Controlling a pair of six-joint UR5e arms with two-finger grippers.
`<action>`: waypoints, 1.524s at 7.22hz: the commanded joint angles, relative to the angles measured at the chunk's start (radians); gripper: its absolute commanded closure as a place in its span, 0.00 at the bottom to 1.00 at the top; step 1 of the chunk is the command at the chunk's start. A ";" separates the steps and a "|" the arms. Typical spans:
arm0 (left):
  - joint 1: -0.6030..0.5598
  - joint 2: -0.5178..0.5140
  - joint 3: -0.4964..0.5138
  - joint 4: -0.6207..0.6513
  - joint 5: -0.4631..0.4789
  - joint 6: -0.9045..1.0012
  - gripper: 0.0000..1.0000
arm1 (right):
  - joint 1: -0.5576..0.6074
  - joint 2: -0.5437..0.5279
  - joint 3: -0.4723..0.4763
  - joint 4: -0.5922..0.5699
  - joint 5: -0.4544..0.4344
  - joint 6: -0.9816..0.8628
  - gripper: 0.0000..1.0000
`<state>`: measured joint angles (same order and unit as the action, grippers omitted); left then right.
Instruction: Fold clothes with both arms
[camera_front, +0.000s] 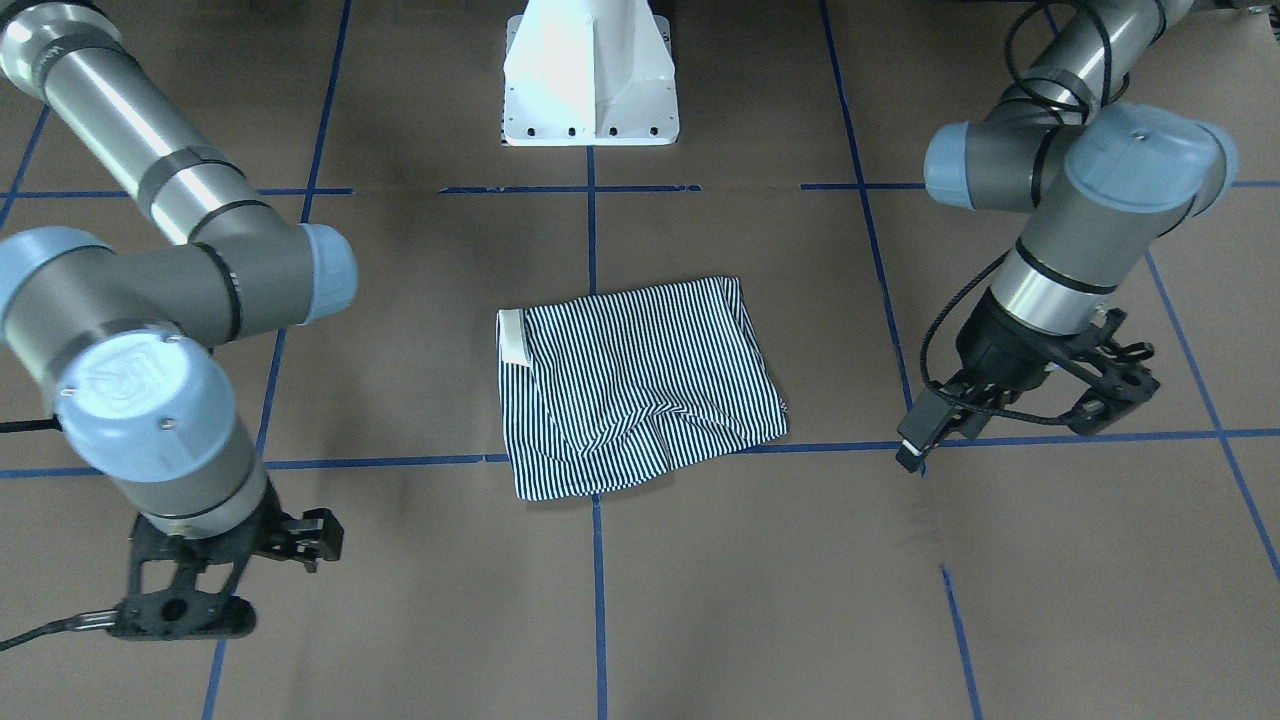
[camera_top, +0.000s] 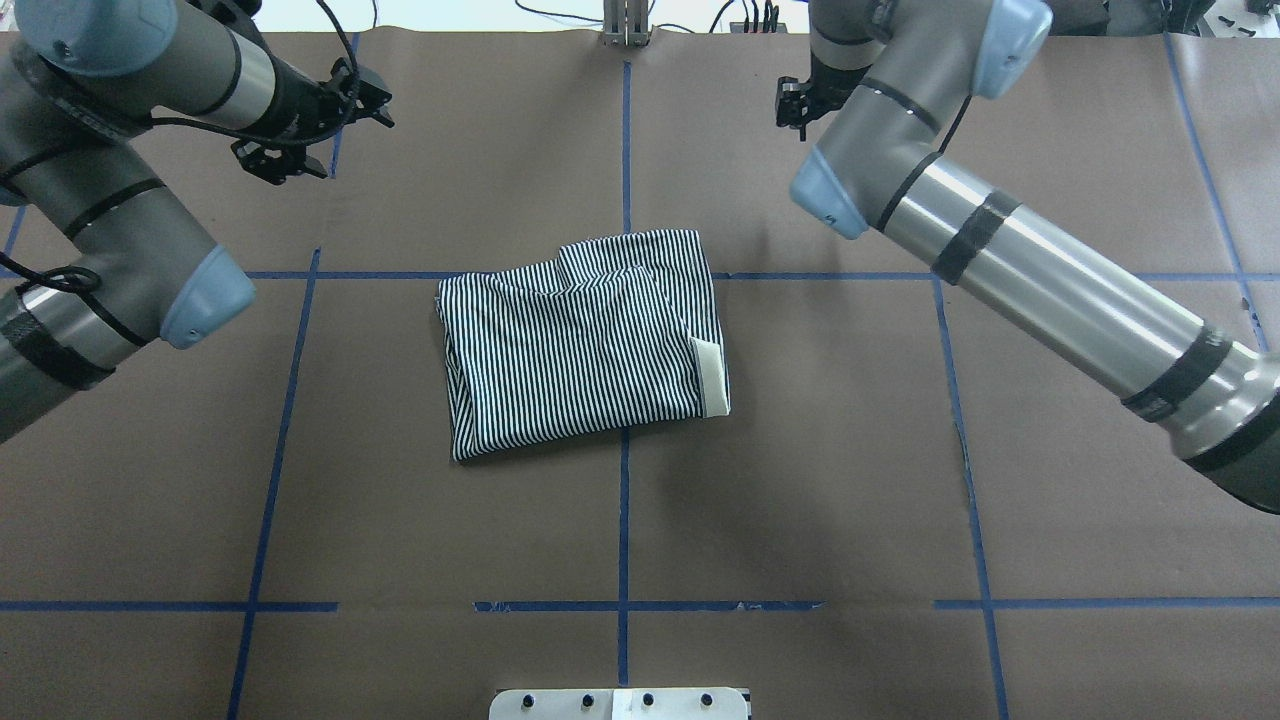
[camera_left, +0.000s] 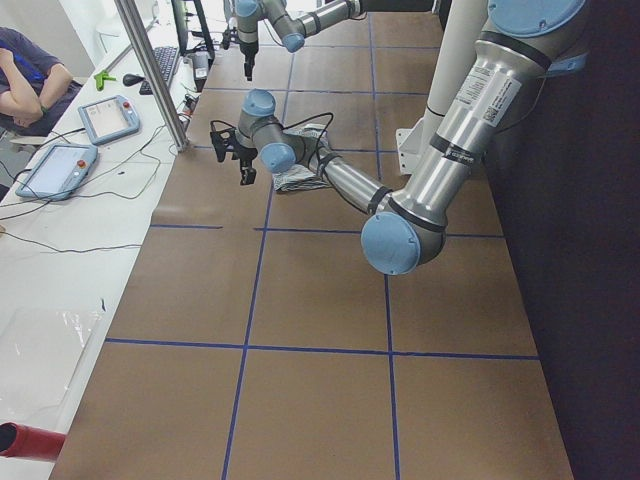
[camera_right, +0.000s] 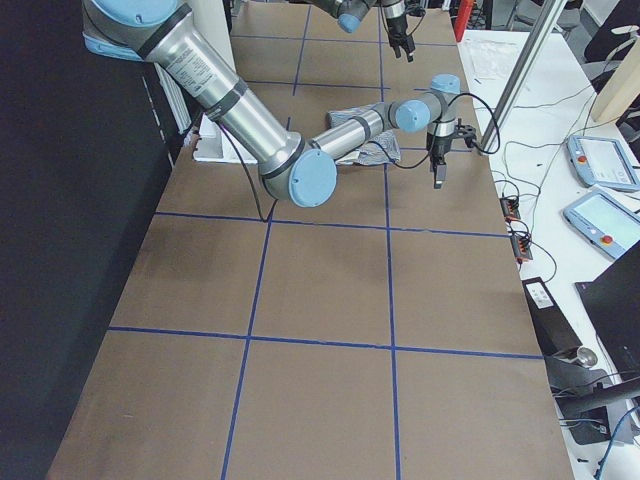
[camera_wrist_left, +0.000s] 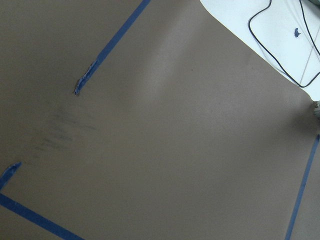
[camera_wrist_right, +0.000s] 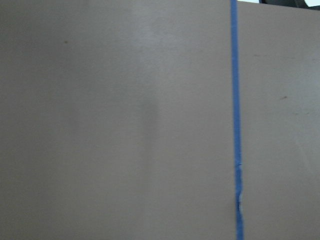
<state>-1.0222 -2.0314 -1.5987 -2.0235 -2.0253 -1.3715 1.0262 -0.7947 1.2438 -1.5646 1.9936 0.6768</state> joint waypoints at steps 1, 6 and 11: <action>-0.167 0.106 -0.056 0.099 -0.077 0.401 0.00 | 0.183 -0.252 0.187 -0.003 0.123 -0.277 0.00; -0.562 0.249 -0.107 0.497 -0.095 1.490 0.00 | 0.607 -0.691 0.272 -0.009 0.378 -0.838 0.00; -0.575 0.416 0.130 0.114 -0.247 1.493 0.00 | 0.623 -0.833 0.359 0.006 0.333 -0.843 0.00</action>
<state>-1.5979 -1.6429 -1.5625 -1.7769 -2.2637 0.1266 1.6533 -1.6201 1.6035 -1.5640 2.3268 -0.1714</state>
